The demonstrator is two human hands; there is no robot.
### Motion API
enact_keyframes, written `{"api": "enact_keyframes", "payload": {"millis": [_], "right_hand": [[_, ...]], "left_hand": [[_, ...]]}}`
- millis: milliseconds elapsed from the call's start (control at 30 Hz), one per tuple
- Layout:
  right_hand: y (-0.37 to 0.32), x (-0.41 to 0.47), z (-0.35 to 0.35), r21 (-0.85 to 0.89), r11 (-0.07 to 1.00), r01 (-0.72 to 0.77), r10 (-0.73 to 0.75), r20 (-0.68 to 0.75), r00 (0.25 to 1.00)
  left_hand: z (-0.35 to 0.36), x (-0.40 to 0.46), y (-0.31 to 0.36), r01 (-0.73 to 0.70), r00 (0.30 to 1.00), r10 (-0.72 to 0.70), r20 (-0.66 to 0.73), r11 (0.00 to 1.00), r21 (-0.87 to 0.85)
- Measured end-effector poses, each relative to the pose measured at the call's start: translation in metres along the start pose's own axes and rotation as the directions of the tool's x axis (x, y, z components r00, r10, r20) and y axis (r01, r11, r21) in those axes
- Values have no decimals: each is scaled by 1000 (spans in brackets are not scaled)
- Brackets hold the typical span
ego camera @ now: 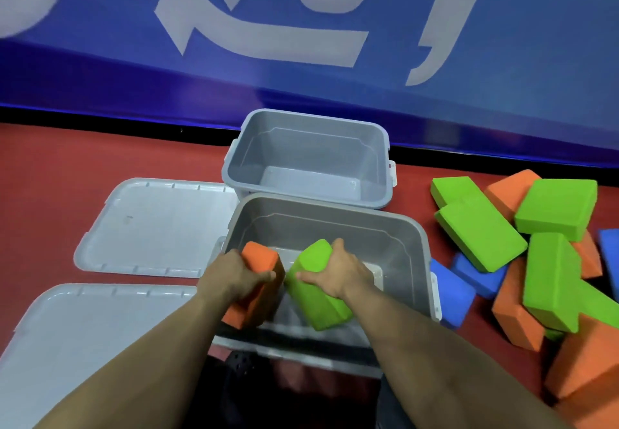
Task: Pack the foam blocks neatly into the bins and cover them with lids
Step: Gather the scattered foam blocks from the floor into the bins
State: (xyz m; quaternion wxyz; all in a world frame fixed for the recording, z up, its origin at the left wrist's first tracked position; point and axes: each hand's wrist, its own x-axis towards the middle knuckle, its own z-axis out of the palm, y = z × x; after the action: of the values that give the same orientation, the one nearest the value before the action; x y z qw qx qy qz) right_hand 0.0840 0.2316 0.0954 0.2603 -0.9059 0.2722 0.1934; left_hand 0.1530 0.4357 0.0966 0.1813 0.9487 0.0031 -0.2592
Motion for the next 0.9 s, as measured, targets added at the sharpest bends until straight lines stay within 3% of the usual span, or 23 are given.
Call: {"api": "enact_keyframes", "payload": {"millis": [100,200,400,700,900], "right_hand": [[-8,1,18,-41,998,43,-38,110,993],[-8,5,27,26,998,62,-66,235,970],[4,12,17,59,996,72,-86,283,955],[22,20,4,163,985,56,-91,214,973],[61,20,-27,154,981,121,-140,120,983]], "left_hand": [[3,6,-11,41,999,-41,28,999,-1],[8,18,-23,43,996,-41,80,999,-20],[8,13,-13,44,995,-40,95,998,-43],[16,13,18,-50,994,57,93,995,-81],[30,1,76,-224,966,245,77,950,-217]]}}
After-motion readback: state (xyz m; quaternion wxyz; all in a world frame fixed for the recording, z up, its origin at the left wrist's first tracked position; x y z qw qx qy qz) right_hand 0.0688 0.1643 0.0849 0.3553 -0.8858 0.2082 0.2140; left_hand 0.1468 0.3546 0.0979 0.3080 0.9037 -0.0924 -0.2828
